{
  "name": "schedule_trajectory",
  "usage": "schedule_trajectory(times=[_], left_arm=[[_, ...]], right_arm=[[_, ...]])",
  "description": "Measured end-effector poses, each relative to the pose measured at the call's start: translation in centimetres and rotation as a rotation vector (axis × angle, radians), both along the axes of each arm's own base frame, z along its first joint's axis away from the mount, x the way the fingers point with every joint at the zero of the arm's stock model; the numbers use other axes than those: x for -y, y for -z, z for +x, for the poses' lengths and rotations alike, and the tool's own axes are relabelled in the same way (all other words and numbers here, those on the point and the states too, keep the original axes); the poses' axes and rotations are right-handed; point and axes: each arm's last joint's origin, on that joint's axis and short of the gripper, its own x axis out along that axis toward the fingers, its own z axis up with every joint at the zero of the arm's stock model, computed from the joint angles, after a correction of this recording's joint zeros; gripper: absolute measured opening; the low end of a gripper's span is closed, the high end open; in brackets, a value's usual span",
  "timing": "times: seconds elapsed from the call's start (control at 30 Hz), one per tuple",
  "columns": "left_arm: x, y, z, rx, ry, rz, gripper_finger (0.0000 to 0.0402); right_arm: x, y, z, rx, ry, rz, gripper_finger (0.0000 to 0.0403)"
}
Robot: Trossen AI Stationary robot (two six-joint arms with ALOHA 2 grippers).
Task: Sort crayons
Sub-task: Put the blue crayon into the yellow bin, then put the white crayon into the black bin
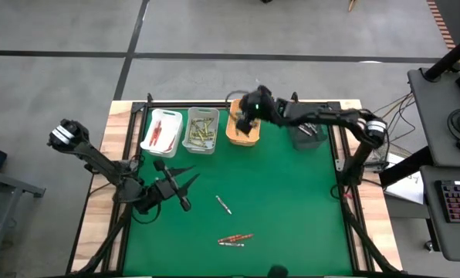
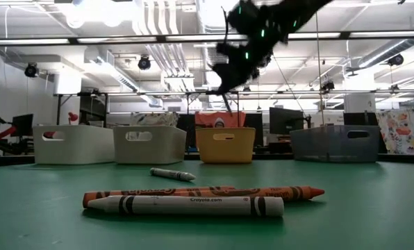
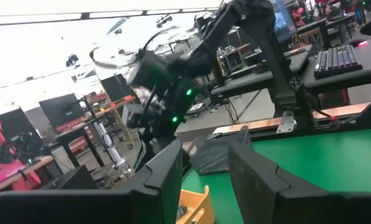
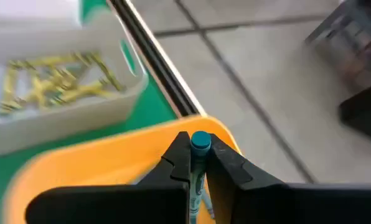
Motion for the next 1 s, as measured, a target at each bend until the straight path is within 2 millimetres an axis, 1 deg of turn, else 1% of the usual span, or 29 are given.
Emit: schedule_trajectory(times=[0.07, 0.1, 0.2, 0.27, 0.33, 0.53, 0.6, 0.67, 0.77, 0.87, 1.0], left_arm=[[-0.6, 0.3, -0.7, 0.011, 0.001, -0.02, 0.0111], [-0.8, 0.6, -1.0, 0.017, 0.003, -0.032, 0.0111], [-1.5, 1.4, -1.8, 0.037, 0.009, -0.075, 0.0111], [-1.7, 2.0, -2.1, 0.039, 0.013, -0.091, 0.0111], [-2.0, 2.4, -2.3, 0.044, 0.011, -0.107, 0.0111], [-2.2, 2.7, -2.3, 0.052, 0.007, -0.126, 0.0111], [-2.1, 2.6, -2.2, 0.055, 0.008, -0.129, 0.0111], [-2.0, 2.4, -2.1, 0.06, 0.008, -0.133, 0.0111], [-1.9, 2.4, -1.9, 0.063, 0.009, -0.141, 0.0111], [-1.7, 2.7, -1.7, 0.069, 0.022, -0.163, 0.0111], [-1.2, 3.5, -1.1, 0.08, 0.111, -0.198, 0.0111]], right_arm=[[2.5, 1.3, -0.4, -0.009, 0.001, 0.055, 0.0013], [3.5, 2.1, -0.6, -0.013, 0.001, 0.085, 0.0013], [5.3, 3.6, -0.9, -0.038, 0.026, 0.115, 0.0013], [6.0, 4.3, -0.8, -0.039, 0.031, 0.109, 0.0017], [6.4, 4.8, -0.6, -0.036, 0.035, 0.105, 0.0031], [6.7, 5.9, -0.2, -0.047, 0.034, 0.098, 0.011], [6.7, 5.8, -0.2, -0.047, 0.037, 0.1, 0.0133], [6.7, 5.3, -0.1, -0.039, 0.04, 0.1, 0.0149], [6.1, 3.8, -0.1, -0.02, 0.03, 0.096, 0.0163], [4.7, 1.9, -0.1, 0.005, 0.007, 0.098, 0.0167], [2.0, -0.1, -0.3, 0.018, -0.04, 0.115, 0.0163]])
